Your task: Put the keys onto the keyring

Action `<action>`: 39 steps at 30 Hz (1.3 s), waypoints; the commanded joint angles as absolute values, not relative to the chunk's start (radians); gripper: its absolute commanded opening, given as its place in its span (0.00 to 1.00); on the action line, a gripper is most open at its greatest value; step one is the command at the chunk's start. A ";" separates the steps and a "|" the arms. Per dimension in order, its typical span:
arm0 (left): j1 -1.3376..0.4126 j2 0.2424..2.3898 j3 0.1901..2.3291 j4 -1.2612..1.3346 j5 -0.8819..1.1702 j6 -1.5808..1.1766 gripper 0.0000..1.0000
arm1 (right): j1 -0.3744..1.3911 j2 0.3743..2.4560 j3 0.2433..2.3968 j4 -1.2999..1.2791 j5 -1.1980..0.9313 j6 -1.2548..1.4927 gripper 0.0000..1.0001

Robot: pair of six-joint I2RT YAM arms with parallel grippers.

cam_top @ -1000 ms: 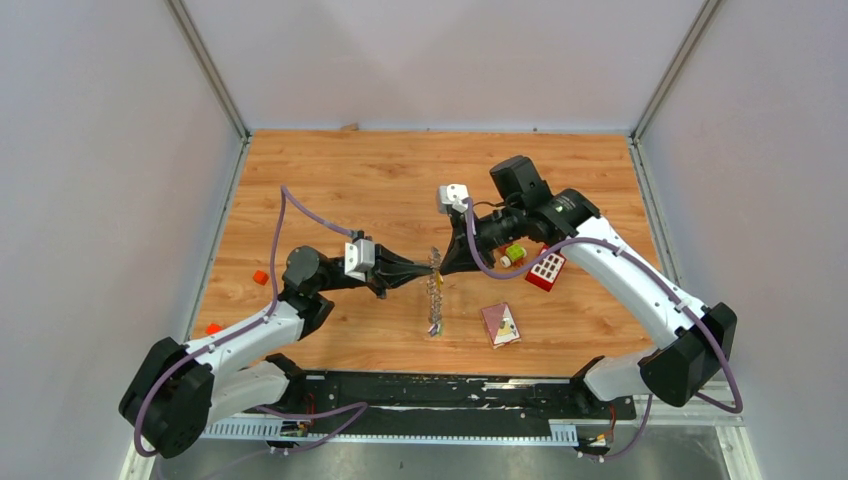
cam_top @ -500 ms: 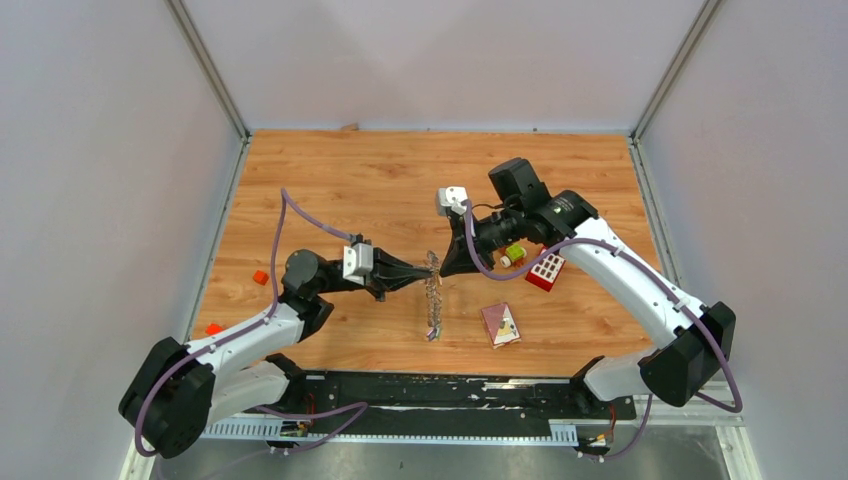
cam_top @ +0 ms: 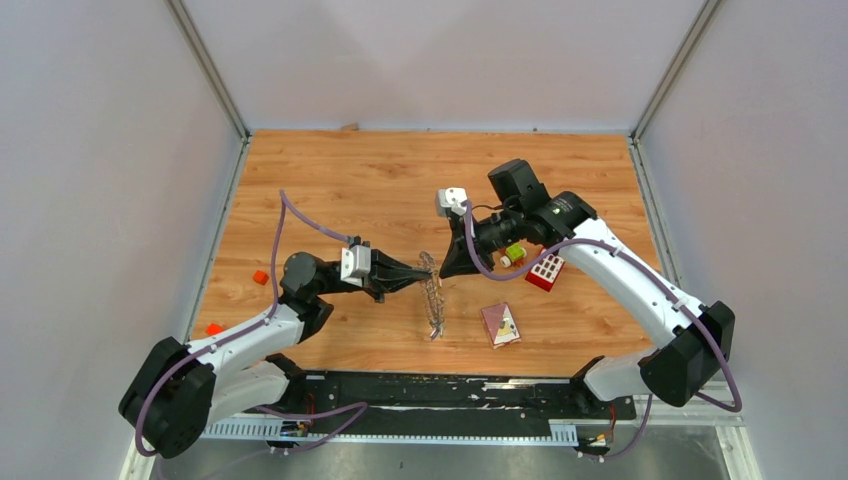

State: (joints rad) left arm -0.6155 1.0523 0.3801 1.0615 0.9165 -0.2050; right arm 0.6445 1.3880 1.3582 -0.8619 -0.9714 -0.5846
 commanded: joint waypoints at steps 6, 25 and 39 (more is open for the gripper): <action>-0.618 1.031 0.392 1.166 0.922 -0.222 0.00 | 0.647 1.418 1.366 -0.825 -1.017 -0.567 0.03; -0.620 1.030 0.388 1.164 0.924 -0.222 0.00 | 0.663 1.373 1.375 -0.870 -1.008 -0.649 0.29; -0.619 1.050 0.398 1.181 0.915 -0.266 0.00 | 0.702 1.237 1.297 -0.753 -0.935 -0.690 0.32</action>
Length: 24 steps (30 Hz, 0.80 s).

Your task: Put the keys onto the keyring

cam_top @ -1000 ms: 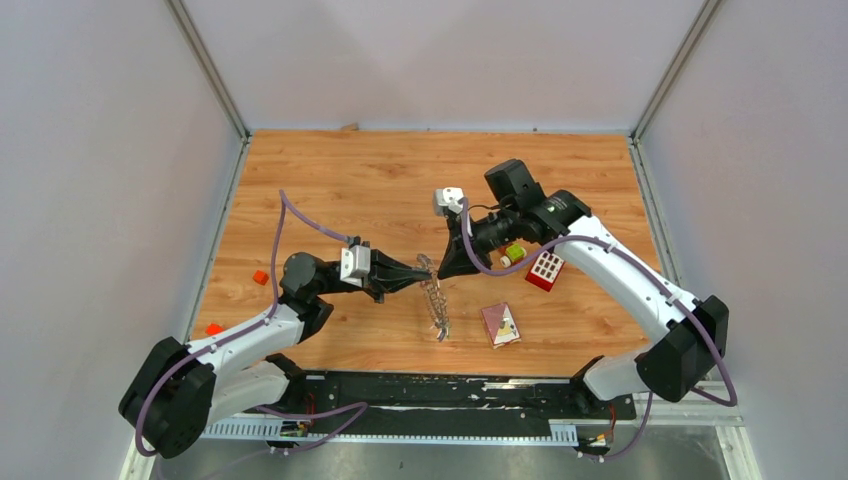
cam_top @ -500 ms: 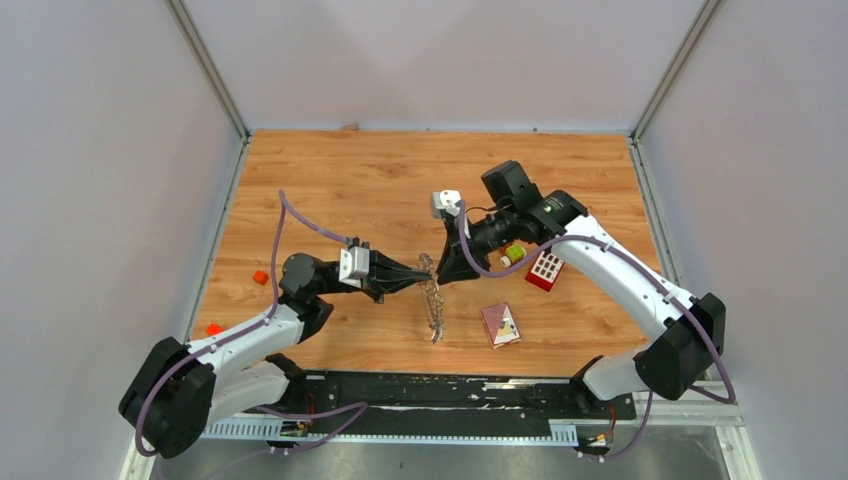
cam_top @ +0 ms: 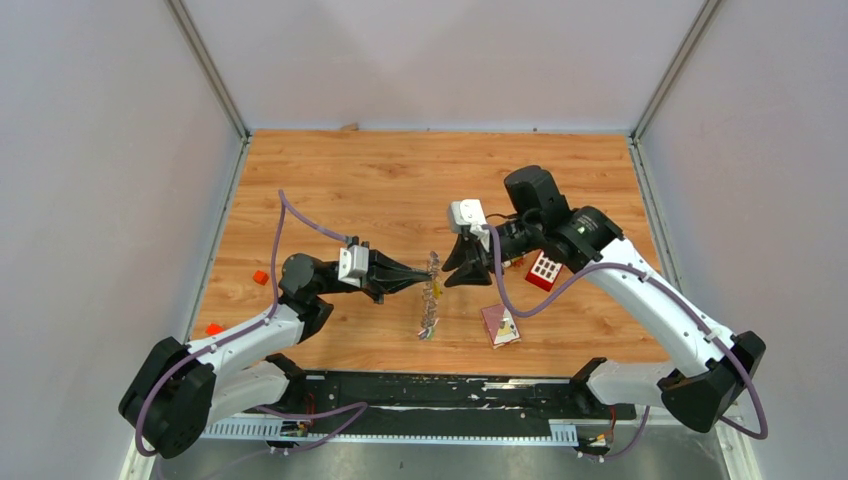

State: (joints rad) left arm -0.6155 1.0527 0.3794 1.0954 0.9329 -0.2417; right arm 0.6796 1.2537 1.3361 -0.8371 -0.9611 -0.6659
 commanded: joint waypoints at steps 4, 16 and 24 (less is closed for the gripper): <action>-0.619 1.051 0.399 1.183 0.915 -0.274 0.00 | 0.710 1.223 1.256 -0.684 -0.915 -0.675 0.38; -0.618 1.053 0.399 1.177 0.916 -0.273 0.00 | 0.722 1.244 1.250 -0.641 -0.899 -0.652 0.41; -0.618 1.050 0.397 1.180 0.913 -0.275 0.00 | 0.734 1.249 1.234 -0.633 -0.905 -0.649 0.25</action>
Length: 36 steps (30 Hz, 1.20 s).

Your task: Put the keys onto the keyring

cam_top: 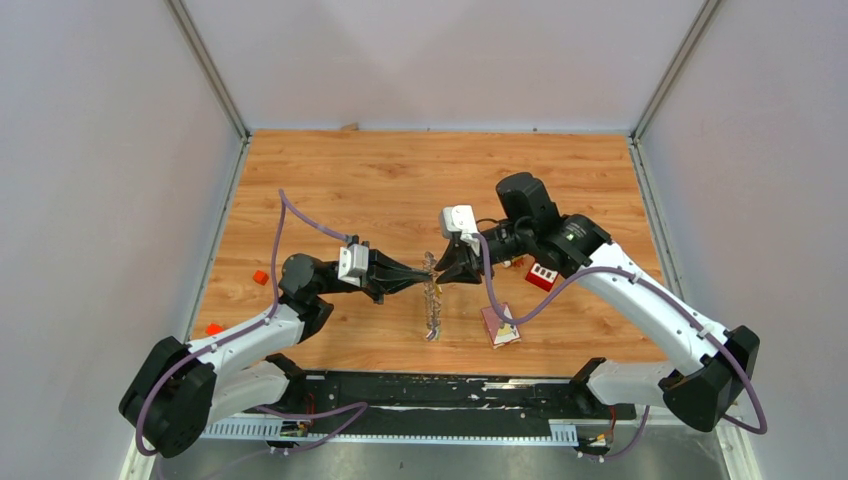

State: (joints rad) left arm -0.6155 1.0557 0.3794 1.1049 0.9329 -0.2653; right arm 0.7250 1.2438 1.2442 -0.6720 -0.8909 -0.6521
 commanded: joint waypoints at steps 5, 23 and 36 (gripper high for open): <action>-0.618 1.049 0.397 1.181 0.914 -0.277 0.00 | 0.734 1.246 1.224 -0.630 -0.904 -0.652 0.23; -0.618 1.052 0.396 1.179 0.911 -0.278 0.00 | 0.739 1.259 1.222 -0.621 -0.911 -0.638 0.15; -0.619 1.040 0.409 1.085 0.909 -0.194 0.04 | 0.757 1.259 1.298 -0.733 -0.793 -0.684 0.00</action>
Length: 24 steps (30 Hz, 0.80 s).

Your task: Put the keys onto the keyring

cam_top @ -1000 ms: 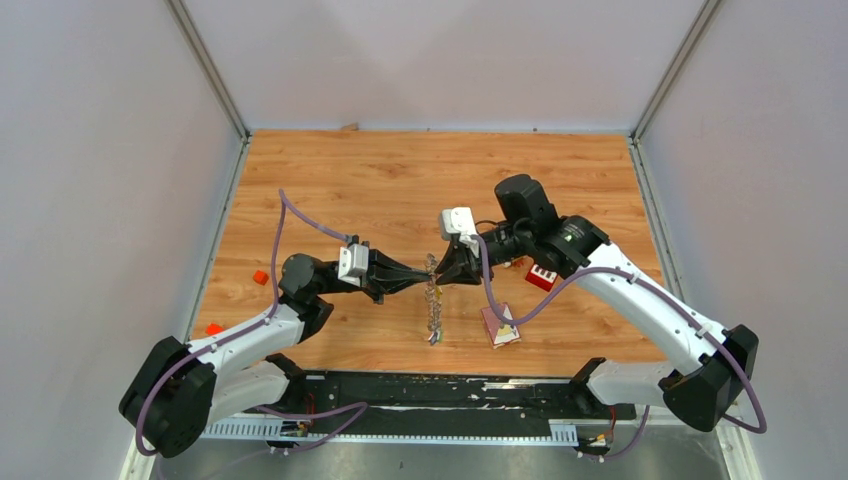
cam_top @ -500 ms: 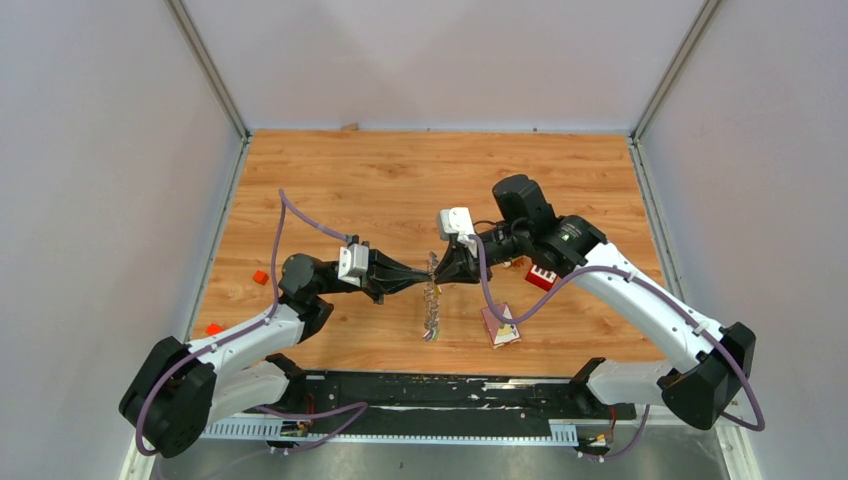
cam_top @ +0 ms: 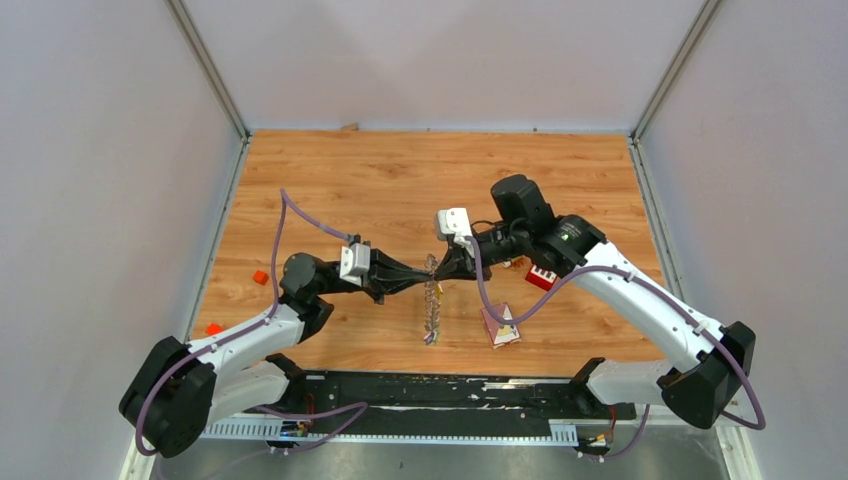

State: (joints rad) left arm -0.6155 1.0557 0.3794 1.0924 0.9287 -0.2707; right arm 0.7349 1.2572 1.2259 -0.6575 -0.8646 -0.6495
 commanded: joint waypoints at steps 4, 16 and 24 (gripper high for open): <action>-0.610 1.002 0.472 0.836 0.933 -0.037 0.37 | 0.819 1.306 1.436 -0.923 -0.608 -0.740 0.00; -0.596 0.995 0.544 0.595 0.974 0.166 0.59 | 0.950 1.480 1.712 -1.264 -0.236 -0.811 0.00; -0.592 1.025 0.481 0.811 0.978 0.030 0.43 | 0.984 1.519 1.764 -1.277 -0.178 -0.800 0.00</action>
